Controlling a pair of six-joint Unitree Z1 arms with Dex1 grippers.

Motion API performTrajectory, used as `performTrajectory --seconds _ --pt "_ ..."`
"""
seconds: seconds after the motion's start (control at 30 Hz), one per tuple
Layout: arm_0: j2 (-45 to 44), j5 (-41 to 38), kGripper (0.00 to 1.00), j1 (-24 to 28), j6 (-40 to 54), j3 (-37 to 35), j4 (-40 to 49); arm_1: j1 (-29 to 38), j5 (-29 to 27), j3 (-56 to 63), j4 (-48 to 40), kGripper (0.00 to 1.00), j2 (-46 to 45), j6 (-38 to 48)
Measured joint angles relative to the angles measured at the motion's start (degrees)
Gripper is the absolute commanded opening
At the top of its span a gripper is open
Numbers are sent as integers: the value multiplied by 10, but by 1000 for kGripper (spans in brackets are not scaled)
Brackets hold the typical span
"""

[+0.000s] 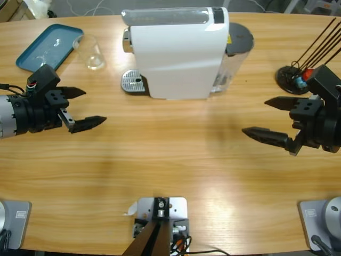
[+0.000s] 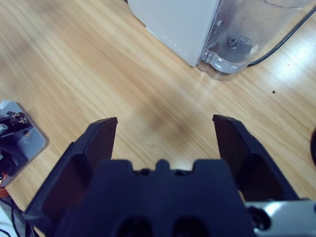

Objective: Pour coffee

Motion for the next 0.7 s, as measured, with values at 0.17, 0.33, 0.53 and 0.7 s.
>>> performTrajectory --seconds 0.17,0.33,0.53,0.7 --pt "0 0 904 0 0 0 0 0 0 0 0 839 2 0" --pt "0 0 898 0 -2 0 -1 0 0 0 0 839 3 0" --pt "-1 -74 909 49 -141 -12 -12 0 0 0 1 841 3 0" --pt "-15 -262 861 155 -247 -132 113 0 0 0 6 865 2 1"
